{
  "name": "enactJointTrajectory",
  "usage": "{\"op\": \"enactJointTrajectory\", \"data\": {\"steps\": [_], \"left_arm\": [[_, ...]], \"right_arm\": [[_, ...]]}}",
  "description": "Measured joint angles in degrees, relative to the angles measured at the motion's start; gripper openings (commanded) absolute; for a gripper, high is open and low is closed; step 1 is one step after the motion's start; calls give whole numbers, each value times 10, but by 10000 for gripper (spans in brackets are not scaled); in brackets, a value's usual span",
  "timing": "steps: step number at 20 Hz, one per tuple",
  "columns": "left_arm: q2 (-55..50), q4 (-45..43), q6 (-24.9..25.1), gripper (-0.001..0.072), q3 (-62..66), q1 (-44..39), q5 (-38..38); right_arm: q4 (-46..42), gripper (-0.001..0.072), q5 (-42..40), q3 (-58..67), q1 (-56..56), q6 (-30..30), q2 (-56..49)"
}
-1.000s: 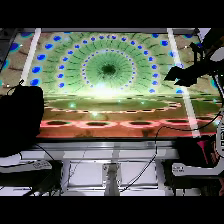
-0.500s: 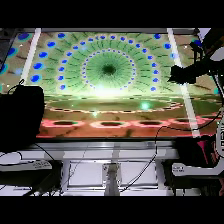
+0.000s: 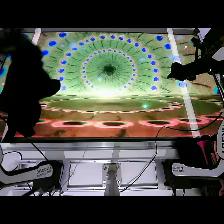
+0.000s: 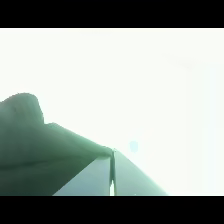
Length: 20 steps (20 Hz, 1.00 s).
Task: Fold the clothes and pants, and hang the long-sleeved shirts on hangers.
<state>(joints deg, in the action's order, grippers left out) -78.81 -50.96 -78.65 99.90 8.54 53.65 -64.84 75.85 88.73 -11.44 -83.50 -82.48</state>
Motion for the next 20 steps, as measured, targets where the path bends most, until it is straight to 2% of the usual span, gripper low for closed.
{"op": "enactJointTrajectory", "data": {"steps": [4,7,14,15,16,17,18,19,20], "left_arm": [[3,1,-10,2,106,-174,8],[1,-3,-16,2,136,-265,10],[-74,-25,-19,4,152,-392,5],[-93,-25,-19,62,153,-406,-7],[-117,-24,-19,320,153,-422,-33],[-137,-24,-19,634,153,-433,-65],[-157,-24,-19,672,154,-443,-99],[-174,-24,-19,663,154,-451,-128],[-188,-25,-19,573,154,-456,-154]], "right_arm": [[-22,15,-50,9,-34,0,24],[-36,15,-74,24,-66,-10,33],[-43,17,-91,42,-110,-22,36],[-43,17,-92,42,-112,-23,36],[-43,56,-94,43,-113,-23,36],[-44,193,-95,43,-114,-24,36],[-44,372,-96,43,-115,-24,36],[-44,401,-96,44,-116,-24,36],[-44,401,-97,44,-116,-24,36]]}}
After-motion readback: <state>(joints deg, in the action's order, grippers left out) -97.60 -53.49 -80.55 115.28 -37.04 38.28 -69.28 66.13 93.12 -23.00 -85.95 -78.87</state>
